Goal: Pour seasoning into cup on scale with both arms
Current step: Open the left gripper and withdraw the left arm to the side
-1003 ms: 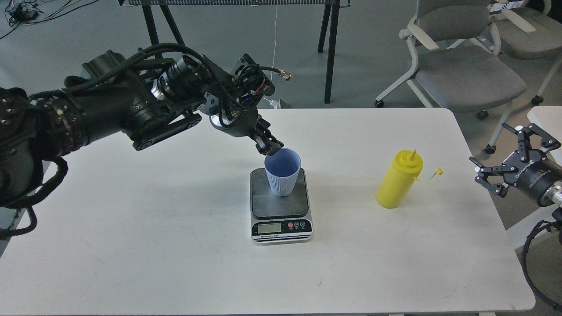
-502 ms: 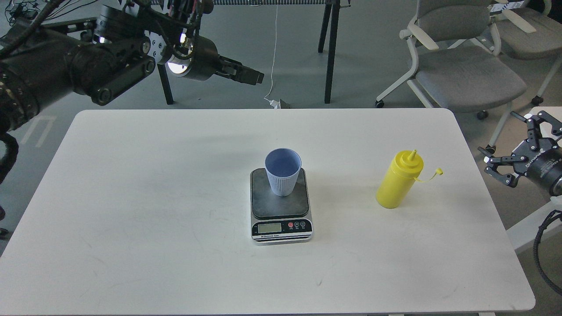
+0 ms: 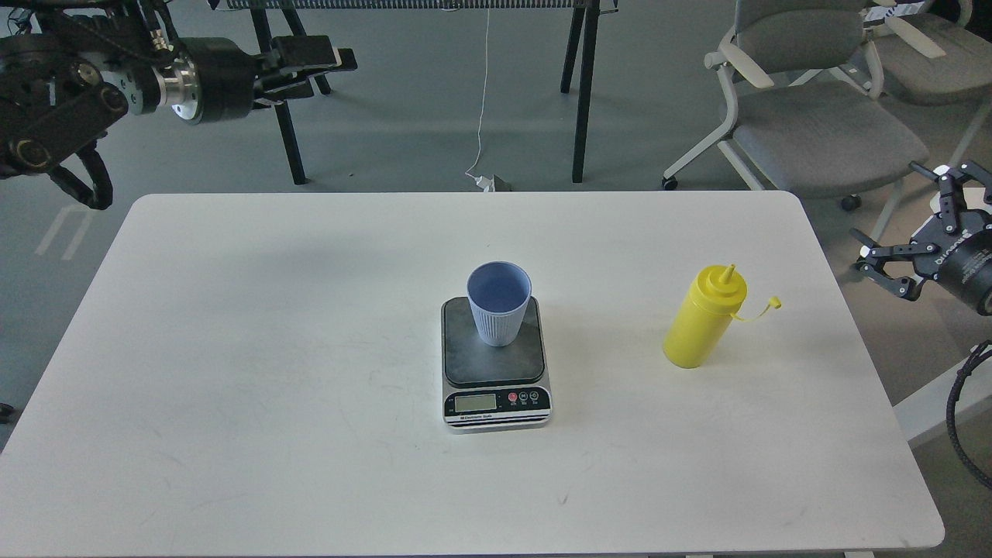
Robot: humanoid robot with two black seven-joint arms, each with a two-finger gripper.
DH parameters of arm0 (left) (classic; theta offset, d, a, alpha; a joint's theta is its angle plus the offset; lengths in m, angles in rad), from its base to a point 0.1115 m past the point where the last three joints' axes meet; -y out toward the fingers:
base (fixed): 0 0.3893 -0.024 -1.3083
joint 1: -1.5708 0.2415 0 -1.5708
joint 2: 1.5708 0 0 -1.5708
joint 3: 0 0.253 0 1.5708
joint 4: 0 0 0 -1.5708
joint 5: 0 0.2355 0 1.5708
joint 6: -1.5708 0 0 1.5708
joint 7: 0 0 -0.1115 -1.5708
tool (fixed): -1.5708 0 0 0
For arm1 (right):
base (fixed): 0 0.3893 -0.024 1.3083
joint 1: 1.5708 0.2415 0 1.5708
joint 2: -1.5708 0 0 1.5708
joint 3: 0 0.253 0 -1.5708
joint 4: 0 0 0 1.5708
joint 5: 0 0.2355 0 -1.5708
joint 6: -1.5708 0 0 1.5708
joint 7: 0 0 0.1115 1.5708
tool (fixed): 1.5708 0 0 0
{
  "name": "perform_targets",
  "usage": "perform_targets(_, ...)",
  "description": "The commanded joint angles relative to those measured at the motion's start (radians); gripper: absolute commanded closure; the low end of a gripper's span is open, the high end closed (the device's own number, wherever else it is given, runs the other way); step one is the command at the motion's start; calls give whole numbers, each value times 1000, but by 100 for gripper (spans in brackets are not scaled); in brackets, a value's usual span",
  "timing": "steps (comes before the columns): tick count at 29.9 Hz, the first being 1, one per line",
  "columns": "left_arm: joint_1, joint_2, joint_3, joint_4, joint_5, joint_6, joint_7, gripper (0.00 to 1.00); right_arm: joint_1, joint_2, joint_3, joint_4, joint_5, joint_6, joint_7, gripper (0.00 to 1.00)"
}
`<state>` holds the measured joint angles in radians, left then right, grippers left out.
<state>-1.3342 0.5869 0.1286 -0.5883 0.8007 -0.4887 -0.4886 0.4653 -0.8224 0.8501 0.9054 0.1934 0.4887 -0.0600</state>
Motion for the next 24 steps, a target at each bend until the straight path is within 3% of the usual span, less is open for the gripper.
perform_targets(1,75,30,-113,-2,-6,0,0,4,-1,2,-2,0,0,0,0,1)
perform_targets(7,190,59,-280,-2,-5,0,0,2,1,5,-14,0,0,0,5,2)
perform_targets(20,286,70,-333,-2,-21,0,0,1,18,11,6,18,11,0,12,2)
perform_targets(24,306,65,-337,-2,-21,0,0,1,4,-39,78,85,57,0,55,2)
